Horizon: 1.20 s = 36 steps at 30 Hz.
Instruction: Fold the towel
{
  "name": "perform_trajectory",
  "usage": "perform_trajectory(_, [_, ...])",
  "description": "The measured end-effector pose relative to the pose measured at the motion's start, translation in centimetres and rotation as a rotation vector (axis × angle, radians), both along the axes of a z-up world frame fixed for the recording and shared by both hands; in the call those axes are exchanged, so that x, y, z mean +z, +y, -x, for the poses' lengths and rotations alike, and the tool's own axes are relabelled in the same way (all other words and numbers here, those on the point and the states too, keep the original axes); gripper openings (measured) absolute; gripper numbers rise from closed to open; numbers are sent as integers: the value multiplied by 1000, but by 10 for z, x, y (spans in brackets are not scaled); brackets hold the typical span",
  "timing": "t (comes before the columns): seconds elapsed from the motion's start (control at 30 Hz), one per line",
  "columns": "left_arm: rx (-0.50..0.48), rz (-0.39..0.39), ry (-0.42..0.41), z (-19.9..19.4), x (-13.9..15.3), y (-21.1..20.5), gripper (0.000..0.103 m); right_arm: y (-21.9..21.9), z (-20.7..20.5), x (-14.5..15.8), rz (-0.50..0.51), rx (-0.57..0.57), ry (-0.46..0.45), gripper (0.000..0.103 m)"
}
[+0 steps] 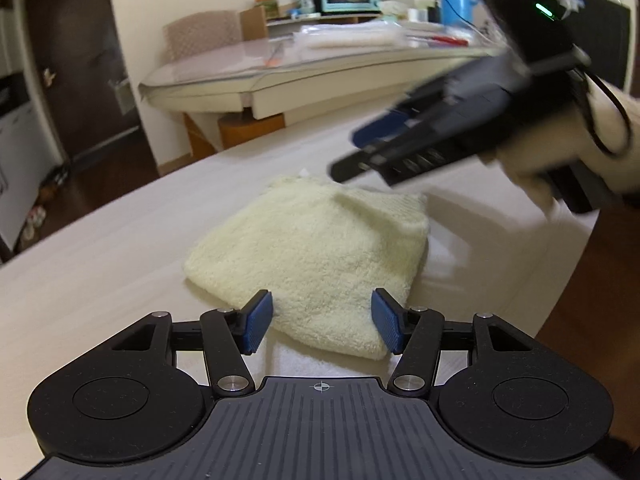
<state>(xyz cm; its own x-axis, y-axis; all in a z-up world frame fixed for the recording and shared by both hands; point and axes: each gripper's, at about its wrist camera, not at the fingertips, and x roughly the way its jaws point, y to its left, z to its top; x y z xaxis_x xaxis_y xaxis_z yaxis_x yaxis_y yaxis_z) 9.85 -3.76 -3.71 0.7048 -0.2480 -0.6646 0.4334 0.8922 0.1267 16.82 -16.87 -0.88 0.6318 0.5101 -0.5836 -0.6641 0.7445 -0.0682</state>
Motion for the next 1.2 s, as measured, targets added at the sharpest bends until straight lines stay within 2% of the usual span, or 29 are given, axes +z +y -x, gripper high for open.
perform_trajectory(0.23, [-47,-82,-11,-3,2,16,68,18,-5,-14,45,29,29,49])
perform_trajectory(0.43, [2,-168,-32,-13,3,37,68,7,15,-20,2,-53,45,49])
perform_trajectory(0.57, [25,-128,-31,-14,9,42,65,6,29,-19,-5,-66,32,49])
perform_trajectory(0.73, [29,-79,-49,-15,15,36,64,-2,18,-9,-20,-114,6,50])
perform_trajectory(0.83, [16,-98,-29,-15,5,29,63,3,7,-13,38,-106,-3,50])
perform_trajectory(0.87, [19,-93,-26,-14,3,28,59,6,3,-16,66,-97,-5,52])
perform_trajectory(1.0, [41,-81,-24,-12,0,24,56,7,-3,-16,79,-101,-17,57])
perform_trajectory(1.2, [48,-78,-18,-6,1,21,56,9,-7,-17,78,-84,-33,57])
